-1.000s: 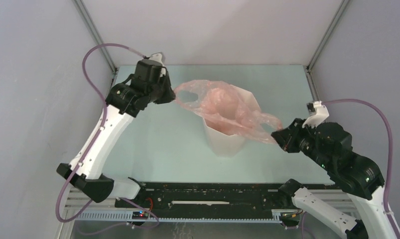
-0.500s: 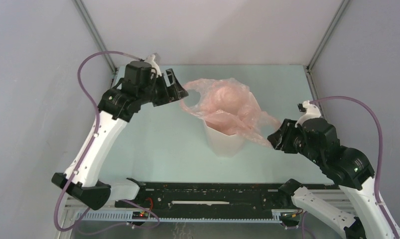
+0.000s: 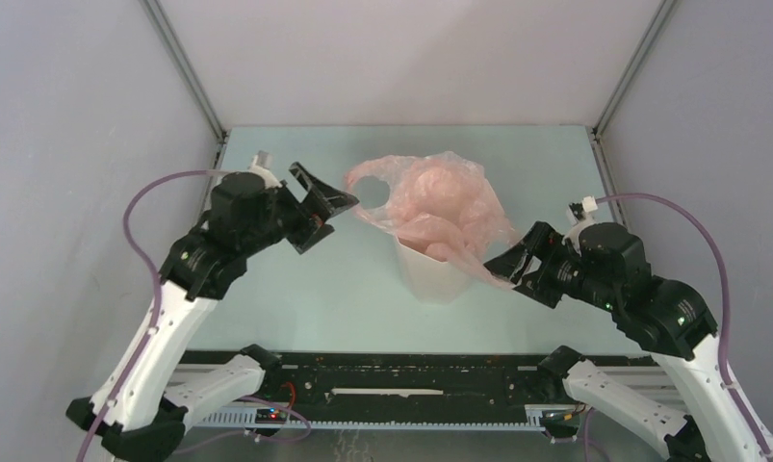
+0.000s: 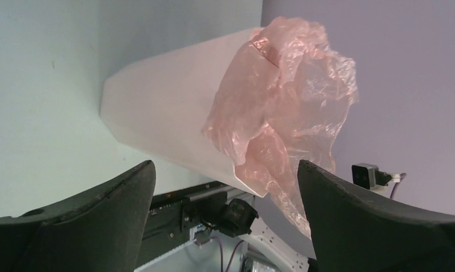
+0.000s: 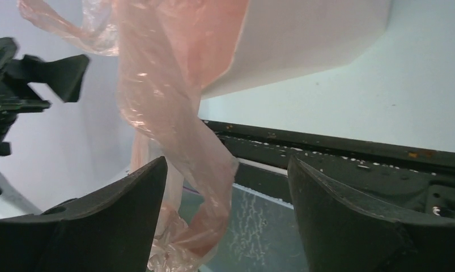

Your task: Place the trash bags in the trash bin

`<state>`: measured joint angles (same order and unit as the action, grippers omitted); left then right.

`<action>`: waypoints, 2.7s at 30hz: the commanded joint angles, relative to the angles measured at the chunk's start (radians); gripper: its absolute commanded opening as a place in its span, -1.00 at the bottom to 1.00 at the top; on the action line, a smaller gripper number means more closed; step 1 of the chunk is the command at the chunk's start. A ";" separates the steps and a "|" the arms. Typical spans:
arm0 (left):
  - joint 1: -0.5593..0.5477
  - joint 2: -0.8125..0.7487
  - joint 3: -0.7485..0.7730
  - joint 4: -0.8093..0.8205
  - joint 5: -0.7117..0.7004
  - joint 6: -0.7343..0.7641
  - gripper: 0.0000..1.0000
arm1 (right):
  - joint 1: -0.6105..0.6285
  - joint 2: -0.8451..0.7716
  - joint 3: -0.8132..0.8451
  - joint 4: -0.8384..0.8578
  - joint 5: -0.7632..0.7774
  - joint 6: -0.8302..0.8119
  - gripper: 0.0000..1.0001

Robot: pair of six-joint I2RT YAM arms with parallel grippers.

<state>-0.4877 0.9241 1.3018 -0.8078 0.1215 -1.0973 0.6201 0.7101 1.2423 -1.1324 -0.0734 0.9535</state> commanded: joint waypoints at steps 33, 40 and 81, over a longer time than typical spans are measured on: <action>0.072 -0.018 -0.248 0.119 0.199 0.128 -0.99 | 0.063 -0.178 -0.198 -0.080 0.421 -0.189 -0.43; 0.072 0.013 -0.280 0.101 0.168 0.217 -1.00 | 0.035 -0.092 -0.230 0.030 0.469 -0.270 -0.51; 0.081 -0.173 0.040 -0.049 -0.140 0.795 1.00 | -0.167 -0.142 -0.064 0.256 -0.152 -0.819 0.88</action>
<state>-0.4118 0.7120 1.2201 -0.8955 -0.0311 -0.4221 0.4576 0.4702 1.1530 -0.9752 -0.1249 0.2882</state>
